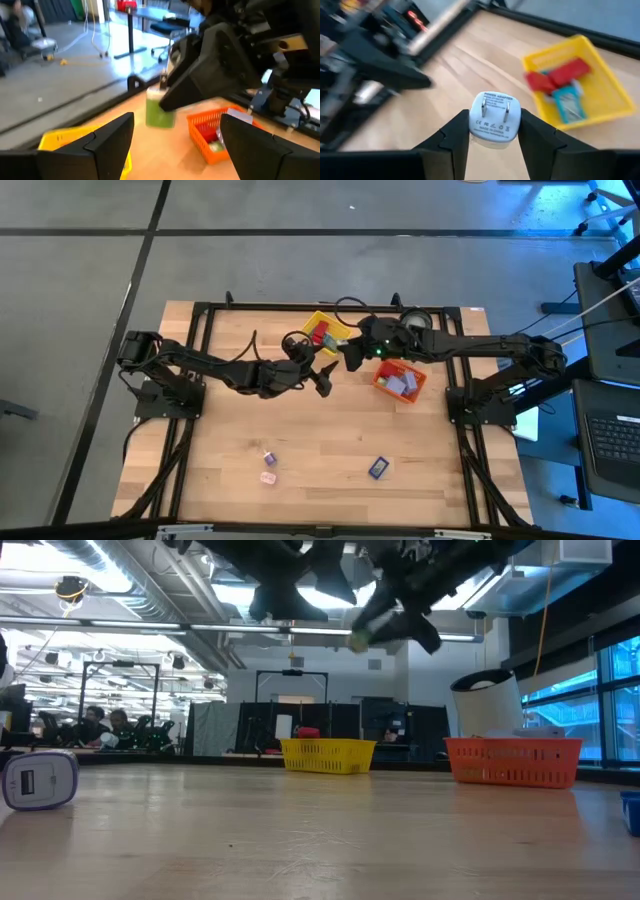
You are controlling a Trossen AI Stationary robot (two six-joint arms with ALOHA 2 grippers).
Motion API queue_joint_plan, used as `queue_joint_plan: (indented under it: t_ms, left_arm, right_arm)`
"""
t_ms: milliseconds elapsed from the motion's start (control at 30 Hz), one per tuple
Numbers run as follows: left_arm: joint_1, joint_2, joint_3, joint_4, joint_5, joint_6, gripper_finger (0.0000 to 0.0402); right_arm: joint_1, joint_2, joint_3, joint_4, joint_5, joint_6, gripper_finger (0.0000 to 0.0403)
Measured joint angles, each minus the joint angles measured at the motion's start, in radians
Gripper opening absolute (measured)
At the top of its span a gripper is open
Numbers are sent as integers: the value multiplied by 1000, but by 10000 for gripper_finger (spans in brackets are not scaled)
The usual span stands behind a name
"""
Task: Pick & Place Office items
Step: Put the green charger adapter into the orange bin, then put the blue charger adapter into the orange bin
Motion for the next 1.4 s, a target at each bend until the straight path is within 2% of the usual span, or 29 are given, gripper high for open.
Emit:
queue_joint_plan:
  t_ms: [133,233,367,533,667,1033,1300,1400]
  left_arm:
    - [-9,0,0,-72,5,-87,294]
    - [-23,0,0,-114,9,-142,294]
    - [-40,0,-1,-159,9,-174,294]
    - [-45,0,-2,-185,8,-176,294]
    - [-45,0,-2,-185,8,-181,294]
    - [-45,0,-2,-185,8,-182,294]
    - [-45,0,-2,-187,14,-212,294]
    - [-45,0,-2,-203,62,-255,294]
  right_arm:
    - [-34,0,0,-146,0,-48,143]
    - [-49,0,0,-317,1,-102,143]
    - [-55,0,0,-512,71,-118,143]
    - [-55,0,-1,-647,137,-166,144]
    - [-55,-1,-32,-700,162,-164,144]
    - [-53,-1,-102,-696,150,-105,149]
    - [-52,-1,-102,-696,127,-79,221]
    - [-52,-1,-102,-696,127,-80,246]
